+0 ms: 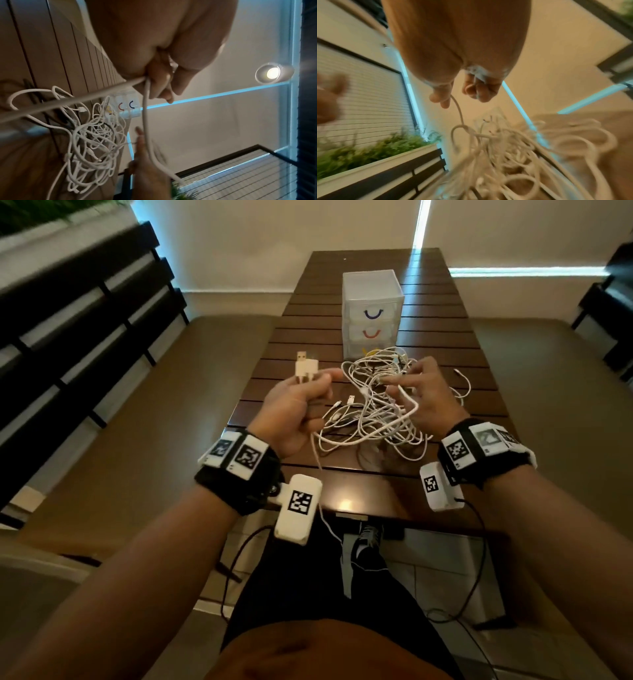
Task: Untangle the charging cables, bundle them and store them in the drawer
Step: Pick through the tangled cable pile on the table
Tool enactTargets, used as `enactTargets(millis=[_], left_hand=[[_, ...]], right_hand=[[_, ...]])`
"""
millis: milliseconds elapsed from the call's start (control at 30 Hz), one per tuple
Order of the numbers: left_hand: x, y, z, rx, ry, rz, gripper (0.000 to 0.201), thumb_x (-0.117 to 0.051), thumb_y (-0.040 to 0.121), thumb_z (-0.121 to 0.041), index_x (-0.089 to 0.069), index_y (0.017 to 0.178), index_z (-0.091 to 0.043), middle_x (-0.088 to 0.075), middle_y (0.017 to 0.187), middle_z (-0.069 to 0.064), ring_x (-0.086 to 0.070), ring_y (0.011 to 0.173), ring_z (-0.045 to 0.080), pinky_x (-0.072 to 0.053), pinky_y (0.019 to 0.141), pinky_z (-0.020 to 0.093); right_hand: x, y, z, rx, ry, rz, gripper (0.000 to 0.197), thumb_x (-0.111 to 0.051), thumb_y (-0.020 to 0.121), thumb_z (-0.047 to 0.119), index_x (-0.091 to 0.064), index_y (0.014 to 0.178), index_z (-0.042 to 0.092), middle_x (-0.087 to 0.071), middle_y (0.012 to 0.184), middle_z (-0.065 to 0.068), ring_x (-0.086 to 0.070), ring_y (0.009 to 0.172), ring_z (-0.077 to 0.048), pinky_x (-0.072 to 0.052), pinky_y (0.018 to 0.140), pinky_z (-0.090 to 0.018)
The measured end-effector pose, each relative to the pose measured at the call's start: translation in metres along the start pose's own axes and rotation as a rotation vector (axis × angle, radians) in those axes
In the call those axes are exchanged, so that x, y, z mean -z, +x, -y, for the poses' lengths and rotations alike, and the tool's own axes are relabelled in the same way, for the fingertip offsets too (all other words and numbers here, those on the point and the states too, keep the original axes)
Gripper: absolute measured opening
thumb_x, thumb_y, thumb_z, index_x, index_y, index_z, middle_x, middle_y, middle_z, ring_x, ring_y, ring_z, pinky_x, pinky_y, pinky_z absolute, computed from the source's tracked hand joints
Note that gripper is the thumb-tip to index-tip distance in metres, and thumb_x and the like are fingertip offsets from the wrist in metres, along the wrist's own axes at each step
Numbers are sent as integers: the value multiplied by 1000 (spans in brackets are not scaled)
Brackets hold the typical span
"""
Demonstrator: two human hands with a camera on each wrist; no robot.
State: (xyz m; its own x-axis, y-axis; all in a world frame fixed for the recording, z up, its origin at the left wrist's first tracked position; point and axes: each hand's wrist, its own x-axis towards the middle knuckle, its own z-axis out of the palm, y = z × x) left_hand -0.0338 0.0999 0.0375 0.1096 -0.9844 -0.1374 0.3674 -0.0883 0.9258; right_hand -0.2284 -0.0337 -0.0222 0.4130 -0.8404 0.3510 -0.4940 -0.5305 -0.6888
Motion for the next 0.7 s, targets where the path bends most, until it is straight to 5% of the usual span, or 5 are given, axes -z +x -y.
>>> enactTargets(millis=[233,400,500,600,700], left_hand=[[-27,35,33,25,297,81,10,-62,91,-12,-70,93,-17,-64,81,7,-55,70,24,-44,69,36],[-24,46,47,-48,430,42,18,-56,97,-19,-70,97,-8,-64,72,-5,-54,58,5,-44,54,21],[-15,47,47,-111,365,78,16,-53,97,-15,-69,95,-12,-68,85,2,-63,79,15,-52,77,33],[-9,40,40,-214,329,101,19,-47,99,-8,-64,90,-12,-62,76,-2,-58,61,-1,-47,62,14],[-2,33,27,-241,265,64,21,-43,101,-9,-61,91,-12,-54,81,3,-38,36,-2,-31,36,10]], right_hand=[[36,-7,88,157,353,129,18,-60,94,11,-70,108,9,-73,85,7,-68,75,-9,-54,68,-22],[35,-17,79,28,522,15,33,-66,89,9,-60,121,15,-65,78,-1,-58,57,-7,-47,53,-18],[8,-29,42,-116,285,296,50,-72,85,14,-51,130,24,-62,82,-5,-60,65,-14,-50,58,-30],[-13,-35,10,-196,109,340,43,-71,86,20,-55,126,25,-67,92,-7,-65,80,-19,-56,80,-39],[-10,-21,-8,-354,121,241,35,-67,90,20,-59,124,22,-70,92,-6,-69,83,-17,-56,75,-31]])
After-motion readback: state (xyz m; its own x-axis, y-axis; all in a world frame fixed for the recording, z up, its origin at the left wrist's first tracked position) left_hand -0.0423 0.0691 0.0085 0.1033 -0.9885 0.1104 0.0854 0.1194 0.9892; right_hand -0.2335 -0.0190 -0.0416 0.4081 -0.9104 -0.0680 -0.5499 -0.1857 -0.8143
